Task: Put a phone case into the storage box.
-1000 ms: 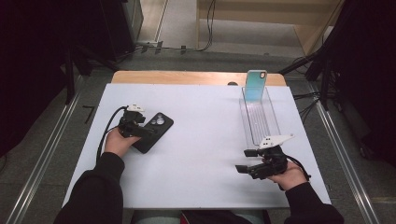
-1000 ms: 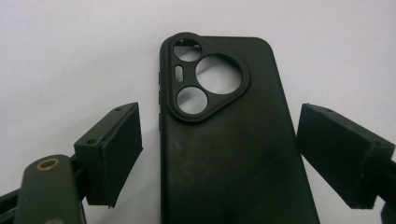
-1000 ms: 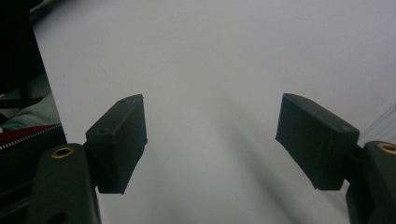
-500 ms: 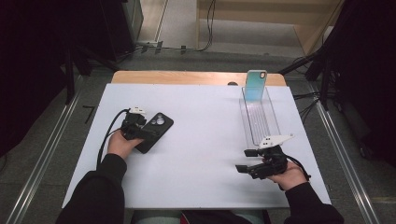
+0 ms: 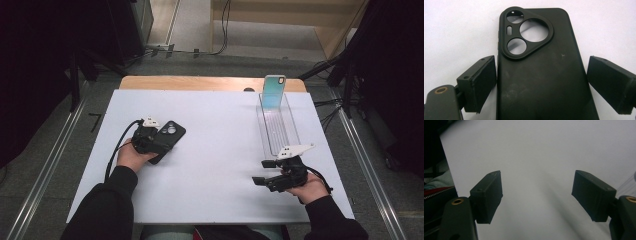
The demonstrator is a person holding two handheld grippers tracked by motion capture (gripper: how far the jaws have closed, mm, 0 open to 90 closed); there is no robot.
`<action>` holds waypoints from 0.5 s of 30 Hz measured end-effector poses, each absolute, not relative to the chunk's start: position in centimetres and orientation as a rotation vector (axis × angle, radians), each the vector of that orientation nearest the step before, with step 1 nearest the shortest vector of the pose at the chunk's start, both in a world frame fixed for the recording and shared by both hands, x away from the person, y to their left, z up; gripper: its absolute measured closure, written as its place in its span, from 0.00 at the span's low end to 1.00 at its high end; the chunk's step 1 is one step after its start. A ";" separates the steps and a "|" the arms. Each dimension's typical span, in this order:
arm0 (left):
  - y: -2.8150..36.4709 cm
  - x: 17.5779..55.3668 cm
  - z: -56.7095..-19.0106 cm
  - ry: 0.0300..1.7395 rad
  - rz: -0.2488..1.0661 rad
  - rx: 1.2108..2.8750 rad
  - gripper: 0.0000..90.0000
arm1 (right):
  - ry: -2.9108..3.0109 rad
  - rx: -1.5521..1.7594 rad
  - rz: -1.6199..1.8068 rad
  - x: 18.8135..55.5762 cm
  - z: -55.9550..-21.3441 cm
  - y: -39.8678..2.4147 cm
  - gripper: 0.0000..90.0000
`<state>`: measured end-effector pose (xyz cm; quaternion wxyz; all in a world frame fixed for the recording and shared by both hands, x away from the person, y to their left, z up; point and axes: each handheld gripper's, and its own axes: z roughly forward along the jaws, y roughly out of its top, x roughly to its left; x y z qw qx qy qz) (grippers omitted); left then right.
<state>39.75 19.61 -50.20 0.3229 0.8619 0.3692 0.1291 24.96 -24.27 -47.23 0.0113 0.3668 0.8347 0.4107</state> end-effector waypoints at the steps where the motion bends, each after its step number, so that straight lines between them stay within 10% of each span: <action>1: 19.5 39.7 -50.3 0.969 0.352 2.261 0.11 | 2.603 1.144 1.281 25.0 -47.2 -24.3 0.25; 15: 19.0 39.0 -50.4 1.008 0.418 2.256 0.15 | 2.609 1.139 1.270 24.9 -47.3 -24.1 0.25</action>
